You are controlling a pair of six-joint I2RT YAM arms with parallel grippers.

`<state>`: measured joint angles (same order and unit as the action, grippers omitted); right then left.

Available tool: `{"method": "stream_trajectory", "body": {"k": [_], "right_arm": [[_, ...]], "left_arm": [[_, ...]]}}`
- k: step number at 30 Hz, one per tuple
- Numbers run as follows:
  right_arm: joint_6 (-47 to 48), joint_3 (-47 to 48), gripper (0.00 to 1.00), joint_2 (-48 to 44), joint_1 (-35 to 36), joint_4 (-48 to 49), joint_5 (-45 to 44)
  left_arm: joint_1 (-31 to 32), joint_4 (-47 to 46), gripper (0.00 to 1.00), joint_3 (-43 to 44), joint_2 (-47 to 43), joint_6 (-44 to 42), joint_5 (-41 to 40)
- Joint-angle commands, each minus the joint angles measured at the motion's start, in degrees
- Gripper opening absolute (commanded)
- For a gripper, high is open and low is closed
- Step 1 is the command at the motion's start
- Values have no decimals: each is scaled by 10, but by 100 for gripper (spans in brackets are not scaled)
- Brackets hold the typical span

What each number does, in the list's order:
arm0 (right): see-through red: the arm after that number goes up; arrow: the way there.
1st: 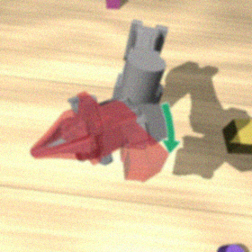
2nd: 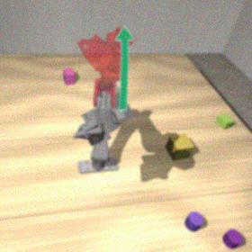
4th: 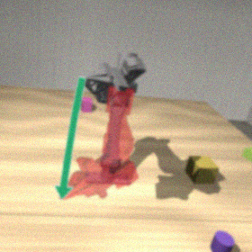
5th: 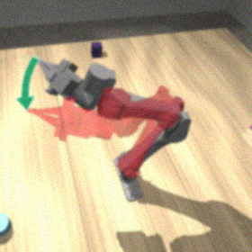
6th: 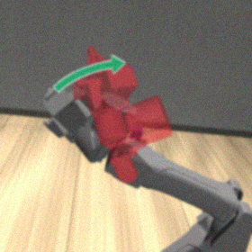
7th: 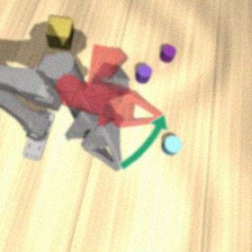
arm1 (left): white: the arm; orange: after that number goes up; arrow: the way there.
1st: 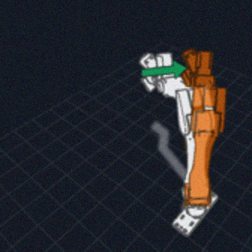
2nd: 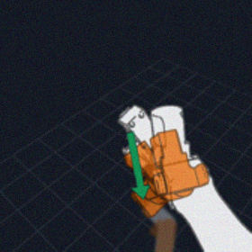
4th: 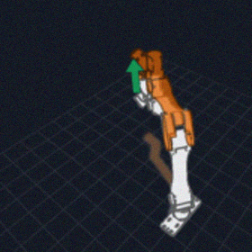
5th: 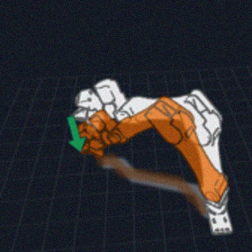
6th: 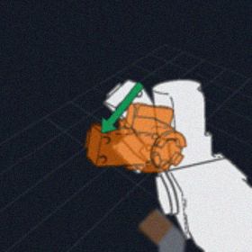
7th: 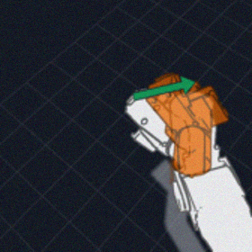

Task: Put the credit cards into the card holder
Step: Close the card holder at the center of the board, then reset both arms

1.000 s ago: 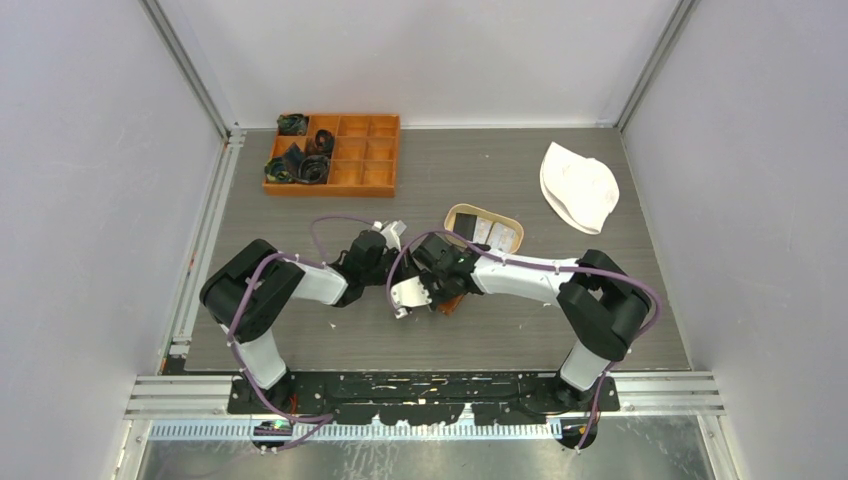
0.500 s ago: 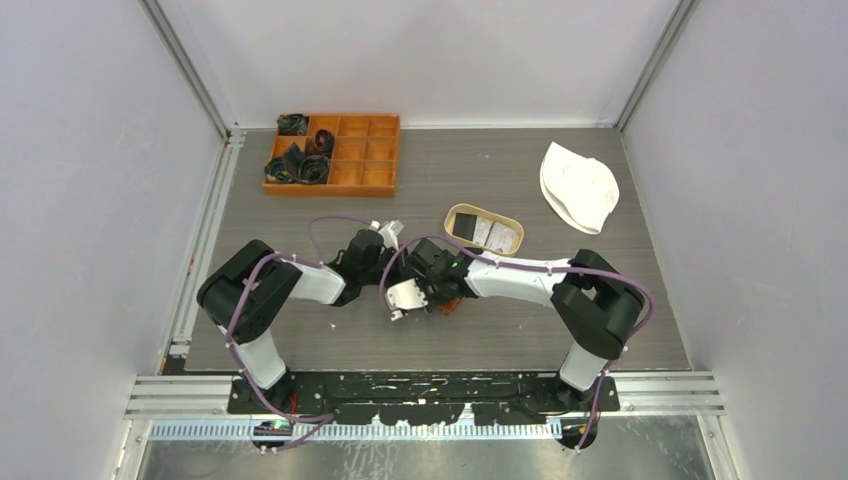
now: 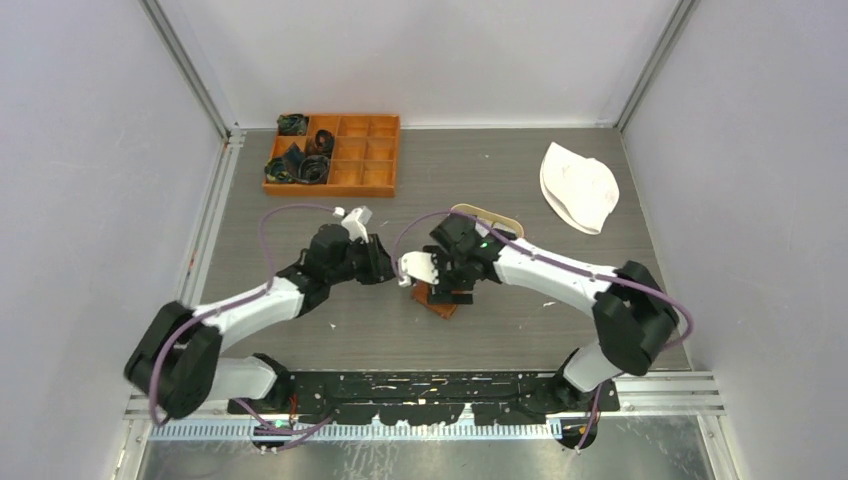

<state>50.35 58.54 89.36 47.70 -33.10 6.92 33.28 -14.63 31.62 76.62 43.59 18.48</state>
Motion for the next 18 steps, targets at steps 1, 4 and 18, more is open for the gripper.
{"method": "stream_trajectory", "body": {"k": [1,4,18], "right_arm": [[-25,13,81,-95,-45,-51,45],[-54,22,95,-148,-85,-40,33],[-448,161,100,-305,-235,-12,46]], "left_arm": [[-3,101,23,8,-123,-87,-46],[-5,166,40,10,-219,-115,-78],[-8,261,91,72,-472,-112,-31]]}}
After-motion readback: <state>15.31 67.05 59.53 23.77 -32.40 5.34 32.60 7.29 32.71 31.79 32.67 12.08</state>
